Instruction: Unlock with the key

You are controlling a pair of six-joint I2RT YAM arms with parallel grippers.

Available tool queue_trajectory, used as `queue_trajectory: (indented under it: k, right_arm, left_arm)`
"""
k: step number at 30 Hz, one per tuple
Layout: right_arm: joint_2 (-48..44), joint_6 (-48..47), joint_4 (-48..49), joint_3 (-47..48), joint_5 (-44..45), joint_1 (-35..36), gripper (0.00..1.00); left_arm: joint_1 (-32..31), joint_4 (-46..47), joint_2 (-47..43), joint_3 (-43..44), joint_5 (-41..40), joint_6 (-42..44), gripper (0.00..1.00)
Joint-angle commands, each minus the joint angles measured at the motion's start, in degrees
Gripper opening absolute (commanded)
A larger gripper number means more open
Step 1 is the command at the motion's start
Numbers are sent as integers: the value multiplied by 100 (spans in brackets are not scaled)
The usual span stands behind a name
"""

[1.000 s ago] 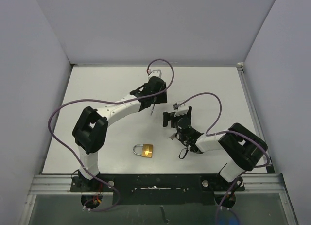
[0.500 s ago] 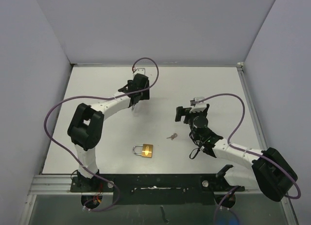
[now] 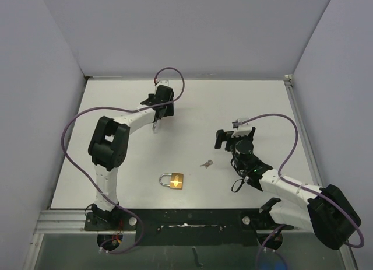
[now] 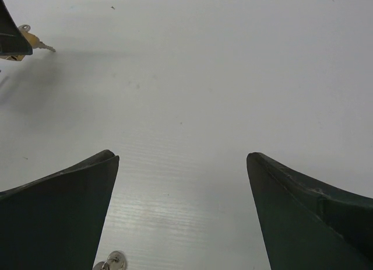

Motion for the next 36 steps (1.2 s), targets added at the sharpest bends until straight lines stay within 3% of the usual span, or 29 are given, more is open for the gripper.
queue_trajectory:
  k: [1,9,20,36]
  right_arm:
    - [-128,29,73,53,-90,-92,98]
    - [-69,144,45,100,-281,-219,98]
    - [-2,184,28,140,-335,-271,98]
    - [-106,263,-68,43,-339,-297,98]
  left_arm:
    - [33,482,-12,591,38,93,0]
    - [33,517,114,673,210,167,0]
    - [-73,879,650,991,1078,300,0]
    - [-161,1429,955,840,1589,935,0]
